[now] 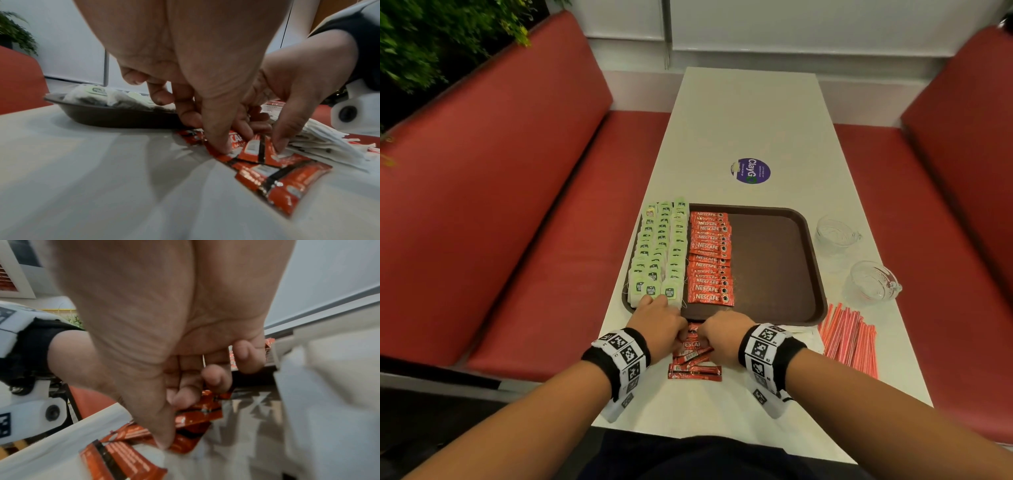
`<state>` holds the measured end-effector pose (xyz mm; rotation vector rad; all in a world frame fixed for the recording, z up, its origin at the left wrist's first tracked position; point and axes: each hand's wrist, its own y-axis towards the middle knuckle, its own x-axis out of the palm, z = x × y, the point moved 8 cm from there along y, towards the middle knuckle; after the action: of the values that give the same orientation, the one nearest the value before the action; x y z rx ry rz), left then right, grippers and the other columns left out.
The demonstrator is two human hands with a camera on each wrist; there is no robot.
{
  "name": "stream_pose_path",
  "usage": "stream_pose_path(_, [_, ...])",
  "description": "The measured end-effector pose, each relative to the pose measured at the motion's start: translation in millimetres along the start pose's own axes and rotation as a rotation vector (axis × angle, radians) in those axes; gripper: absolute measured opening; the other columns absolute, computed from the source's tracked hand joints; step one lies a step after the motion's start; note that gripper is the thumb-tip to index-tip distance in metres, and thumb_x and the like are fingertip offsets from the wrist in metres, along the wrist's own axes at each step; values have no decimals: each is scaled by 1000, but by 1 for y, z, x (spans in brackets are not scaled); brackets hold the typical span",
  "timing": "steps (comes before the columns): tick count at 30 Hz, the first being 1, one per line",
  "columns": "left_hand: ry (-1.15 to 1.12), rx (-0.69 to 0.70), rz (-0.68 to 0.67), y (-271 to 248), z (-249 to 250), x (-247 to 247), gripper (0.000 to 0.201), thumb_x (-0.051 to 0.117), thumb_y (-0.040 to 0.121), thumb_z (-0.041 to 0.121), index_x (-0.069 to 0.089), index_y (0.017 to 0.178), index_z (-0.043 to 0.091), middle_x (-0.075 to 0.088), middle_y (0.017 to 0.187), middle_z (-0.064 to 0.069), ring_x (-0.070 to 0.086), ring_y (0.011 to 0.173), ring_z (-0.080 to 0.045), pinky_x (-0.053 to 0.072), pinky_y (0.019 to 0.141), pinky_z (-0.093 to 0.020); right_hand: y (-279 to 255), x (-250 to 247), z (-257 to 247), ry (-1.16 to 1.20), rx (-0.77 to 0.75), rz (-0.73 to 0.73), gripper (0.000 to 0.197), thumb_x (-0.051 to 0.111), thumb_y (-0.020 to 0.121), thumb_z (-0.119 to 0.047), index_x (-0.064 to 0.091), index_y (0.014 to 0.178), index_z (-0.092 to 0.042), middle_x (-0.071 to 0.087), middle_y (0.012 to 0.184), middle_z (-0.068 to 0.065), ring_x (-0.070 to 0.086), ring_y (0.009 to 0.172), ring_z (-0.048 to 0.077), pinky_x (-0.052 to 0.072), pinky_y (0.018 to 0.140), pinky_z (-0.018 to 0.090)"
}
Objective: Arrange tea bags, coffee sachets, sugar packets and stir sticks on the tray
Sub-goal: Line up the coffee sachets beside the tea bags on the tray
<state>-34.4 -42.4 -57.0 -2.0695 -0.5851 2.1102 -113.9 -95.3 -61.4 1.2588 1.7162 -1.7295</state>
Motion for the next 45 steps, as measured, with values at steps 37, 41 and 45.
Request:
stream_pose_path(37, [-393,12,204,52,-15,-50,19,60,94,45,70,97,28,65,92,10,56,88,-14,47,83,-35,-4,-49,81,432,59,349,22,59,95,-38,66,112,-26,71,105,-5,65,95,19,53,88,37])
stream_pose_path(41, [-199,-30,98,59,-16,-34,19,56,96,47,70,102,35,68,103,11,53,100,-18,41,90,-38,-8,-52,93,492,144,393,36,41,98,-54,61,106,-25,66,100,-2,63,89,19,52,81,38])
stream_pose_path(45, [-93,-47,75,64,-11,-27,23,55,95,52,70,105,37,67,105,9,52,101,-19,42,89,-39,-15,-52,101,547,152,408,32,31,103,-40,51,85,-25,57,90,0,58,83,18,46,75,36])
